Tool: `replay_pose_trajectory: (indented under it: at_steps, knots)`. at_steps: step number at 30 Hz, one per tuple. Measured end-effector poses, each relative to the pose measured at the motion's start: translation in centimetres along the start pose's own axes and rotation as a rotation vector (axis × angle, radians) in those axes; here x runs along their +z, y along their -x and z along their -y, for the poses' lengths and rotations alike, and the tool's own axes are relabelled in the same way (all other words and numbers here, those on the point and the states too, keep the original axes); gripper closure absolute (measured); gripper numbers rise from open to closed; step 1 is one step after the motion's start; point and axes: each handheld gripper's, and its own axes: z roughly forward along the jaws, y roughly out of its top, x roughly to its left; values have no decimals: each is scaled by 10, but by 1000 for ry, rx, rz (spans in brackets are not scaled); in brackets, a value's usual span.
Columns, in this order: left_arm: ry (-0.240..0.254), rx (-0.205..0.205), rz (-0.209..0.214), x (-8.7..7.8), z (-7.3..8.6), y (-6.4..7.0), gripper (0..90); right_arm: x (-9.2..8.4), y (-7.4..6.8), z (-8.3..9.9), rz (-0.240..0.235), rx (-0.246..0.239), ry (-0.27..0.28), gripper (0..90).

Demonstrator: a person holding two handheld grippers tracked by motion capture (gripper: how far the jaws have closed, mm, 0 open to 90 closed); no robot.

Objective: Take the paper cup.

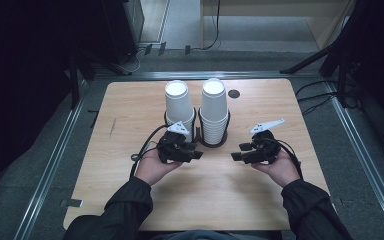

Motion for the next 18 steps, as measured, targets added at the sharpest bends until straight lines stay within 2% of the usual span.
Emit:
replay_pose_trajectory:
  at_steps: [1, 3, 5, 9, 15, 18]
  knots:
    - [4, 11, -18, 0, 0, 0, 562, 1, 0, 0, 0, -7, -5, 423]
    - [3, 21, -21, 1, 0, 1, 561, 2, 1, 1, -2, -10, -18, 415]
    - [4, 36, -45, 1, -1, 1, 561, 2, 1, 1, -2, -18, -14, 411]
    - [27, 25, -31, -1, 0, 0, 559, 0, -1, -2, -10, -30, 3, 425]
    - [49, 29, -47, -5, -1, 1, 563, -1, 0, -2, -13, -31, 13, 429]
    - [50, 22, -41, -5, -2, 1, 573, -1, -2, -2, -11, -30, 11, 427]
